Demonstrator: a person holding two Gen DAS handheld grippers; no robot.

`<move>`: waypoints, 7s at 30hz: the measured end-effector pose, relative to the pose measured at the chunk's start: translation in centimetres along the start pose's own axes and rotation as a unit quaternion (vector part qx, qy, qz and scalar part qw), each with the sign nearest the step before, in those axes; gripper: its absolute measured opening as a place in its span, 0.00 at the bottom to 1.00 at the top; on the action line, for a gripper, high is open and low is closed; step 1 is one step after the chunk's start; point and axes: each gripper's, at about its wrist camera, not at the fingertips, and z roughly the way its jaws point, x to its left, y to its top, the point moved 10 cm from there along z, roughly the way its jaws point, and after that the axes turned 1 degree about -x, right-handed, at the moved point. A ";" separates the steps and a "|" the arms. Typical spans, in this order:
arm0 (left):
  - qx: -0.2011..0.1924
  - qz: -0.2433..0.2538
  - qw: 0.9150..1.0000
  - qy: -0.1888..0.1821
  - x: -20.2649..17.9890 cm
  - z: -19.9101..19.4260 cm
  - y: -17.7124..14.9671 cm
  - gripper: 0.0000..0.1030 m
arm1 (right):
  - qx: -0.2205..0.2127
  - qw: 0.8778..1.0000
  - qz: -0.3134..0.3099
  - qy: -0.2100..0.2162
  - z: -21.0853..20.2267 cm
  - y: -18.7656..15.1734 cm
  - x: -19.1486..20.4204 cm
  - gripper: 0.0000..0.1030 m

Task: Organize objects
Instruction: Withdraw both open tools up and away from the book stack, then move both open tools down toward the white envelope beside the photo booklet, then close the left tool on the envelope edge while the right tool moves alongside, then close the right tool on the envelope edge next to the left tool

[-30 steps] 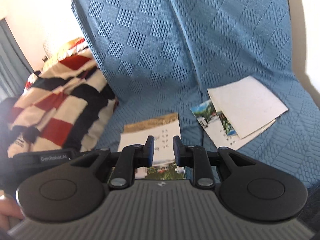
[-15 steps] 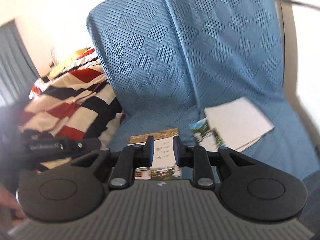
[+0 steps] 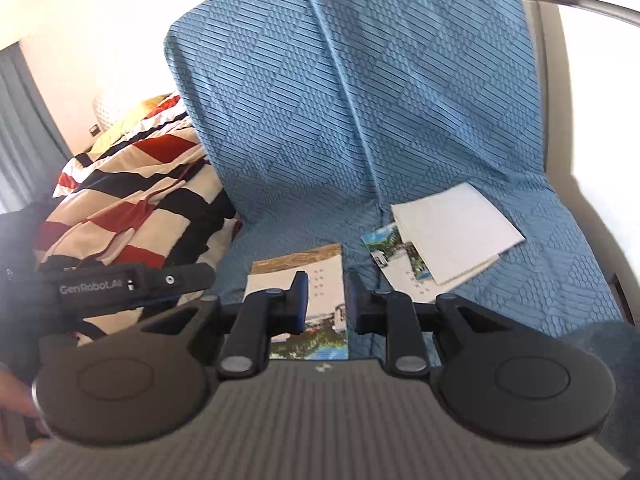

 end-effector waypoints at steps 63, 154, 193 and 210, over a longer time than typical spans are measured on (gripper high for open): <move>0.046 0.010 0.999 -0.003 -6.8 10.1 -1.2 0.96 | 0.003 0.994 0.009 -0.110 2.1 0.2 -14.2 0.92; 0.143 -0.338 0.924 -0.106 -4.4 34.9 -5.8 0.02 | 0.026 0.904 0.417 0.094 23.0 -2.9 -26.3 0.29; 0.110 -0.316 0.941 -0.051 0.3 32.0 -6.1 0.00 | -0.022 0.896 0.438 0.069 24.1 -1.9 -28.4 0.35; 0.123 -0.317 0.934 -0.105 0.2 31.9 -5.6 0.28 | -0.031 0.913 0.402 0.057 23.8 -0.7 -27.4 0.09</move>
